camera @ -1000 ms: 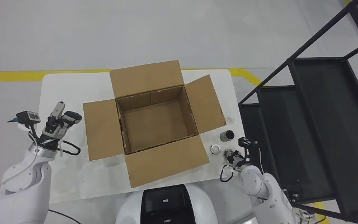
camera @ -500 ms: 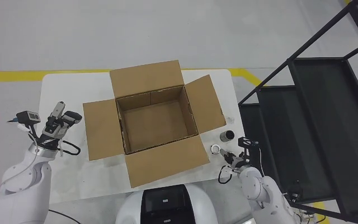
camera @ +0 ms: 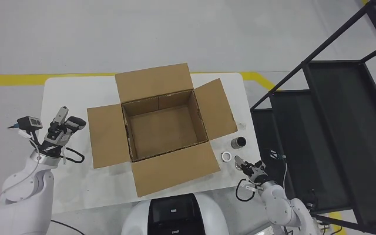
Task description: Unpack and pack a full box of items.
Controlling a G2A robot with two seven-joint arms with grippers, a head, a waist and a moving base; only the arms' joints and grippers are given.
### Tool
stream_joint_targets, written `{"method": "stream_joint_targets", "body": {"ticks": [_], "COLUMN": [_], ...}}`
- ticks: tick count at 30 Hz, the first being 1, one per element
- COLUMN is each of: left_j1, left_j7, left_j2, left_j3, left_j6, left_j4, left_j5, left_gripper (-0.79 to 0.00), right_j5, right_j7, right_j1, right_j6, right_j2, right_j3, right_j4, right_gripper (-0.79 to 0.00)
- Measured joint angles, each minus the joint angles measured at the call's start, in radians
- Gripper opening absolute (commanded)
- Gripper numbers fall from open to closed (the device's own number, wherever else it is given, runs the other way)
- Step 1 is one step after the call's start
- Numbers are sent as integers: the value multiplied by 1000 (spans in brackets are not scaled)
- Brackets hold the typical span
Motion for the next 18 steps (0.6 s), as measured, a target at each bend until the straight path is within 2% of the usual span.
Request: {"method": "stream_joint_targets", "body": {"ticks": [18], "left_j1": [0], "left_j7": [0], "left_j2": [0], "left_j3": [0], "left_j6": [0], "left_j4": [0], "left_j5": [0], "left_gripper": [0], "right_j5": [-10], "right_j7": [1], "right_j1": [16], "right_j6": [5], "right_j2": [1], "right_j3": [2], "right_j4": [13], "right_gripper": [0]}}
